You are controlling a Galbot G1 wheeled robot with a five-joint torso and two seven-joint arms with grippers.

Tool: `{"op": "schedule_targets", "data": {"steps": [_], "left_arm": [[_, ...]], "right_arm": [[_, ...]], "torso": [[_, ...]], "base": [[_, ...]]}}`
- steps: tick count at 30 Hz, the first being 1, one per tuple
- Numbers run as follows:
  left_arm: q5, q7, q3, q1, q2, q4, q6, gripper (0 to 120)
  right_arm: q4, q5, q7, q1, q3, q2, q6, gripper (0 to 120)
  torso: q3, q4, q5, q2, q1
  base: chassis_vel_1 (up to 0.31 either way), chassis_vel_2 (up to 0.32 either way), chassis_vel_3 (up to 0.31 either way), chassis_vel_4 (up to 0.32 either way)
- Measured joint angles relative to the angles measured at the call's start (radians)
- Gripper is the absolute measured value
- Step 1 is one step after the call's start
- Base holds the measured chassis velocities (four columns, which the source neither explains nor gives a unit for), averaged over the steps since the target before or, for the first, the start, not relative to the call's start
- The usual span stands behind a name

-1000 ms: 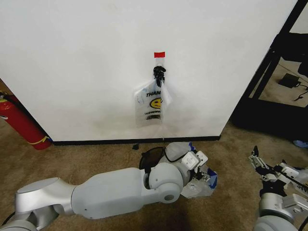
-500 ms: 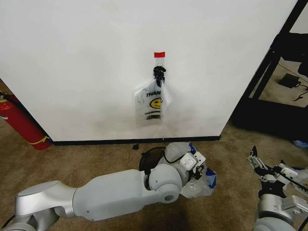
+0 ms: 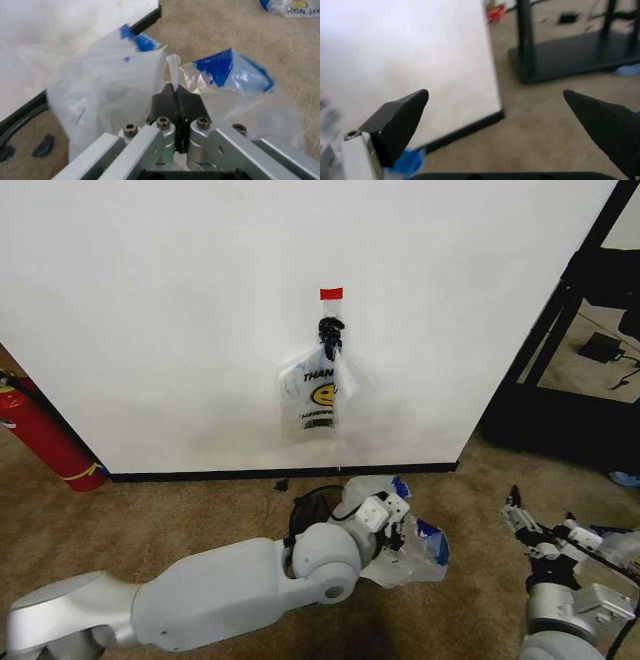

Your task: Pick up the garbage bag from the wall and place it over the trash bin.

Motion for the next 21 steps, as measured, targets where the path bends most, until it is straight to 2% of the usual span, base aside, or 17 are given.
{"op": "schedule_targets", "data": {"steps": [1, 6, 8, 11, 17, 21], "left_arm": [[0.0, 0.0, 0.0, 0.0, 0.0, 0.0, 0.0, 0], [0.07, 0.048, -0.064, 0.082, 0.055, -0.024, -0.026, 0], [0.079, 0.055, -0.075, 0.097, 0.062, -0.028, -0.029, 0], [0.106, 0.07, -0.103, 0.142, 0.086, -0.043, -0.04, 0], [0.135, 0.082, -0.116, 0.184, 0.092, -0.062, -0.052, 0], [0.166, 0.095, -0.122, 0.214, 0.091, -0.068, -0.062, 0]], "right_arm": [[0.0, 0.0, 0.0, 0.0, 0.0, 0.0, 0.0, 100], [0.035, 0.125, -0.036, 0.052, -0.054, -0.078, -0.164, 100], [0.035, 0.143, -0.041, 0.068, -0.063, -0.093, -0.181, 100], [0.023, 0.215, -0.063, 0.142, -0.099, -0.158, -0.243, 100], [-0.029, 0.386, -0.023, 0.272, -0.168, -0.262, -0.377, 100], [-0.084, 0.419, -0.014, 0.308, -0.214, -0.318, -0.443, 100]], "torso": [[0.0, 0.0, 0.0, 0.0, 0.0], [0.0, 0.0, 0.0001, 0.0, 0.0], [0.0, 0.0001, -0.0001, 0.0, 0.0], [0.0, 0.0001, 0.0, 0.0, 0.0], [0.0, 0.0002, 0.0002, 0.0, 0.0], [0.0, -0.0001, 0.0, 0.0, 0.0]], "base": [[0.0, 0.0, 0.0, 0.0], [0.0, 0.0, 0.0, 0.0], [0.0, 0.0, 0.0, 0.0], [0.0, 0.0, 0.0, 0.0], [0.0, 0.0, 0.0, 0.0], [0.0, 0.0, 0.0, 0.0]]}}
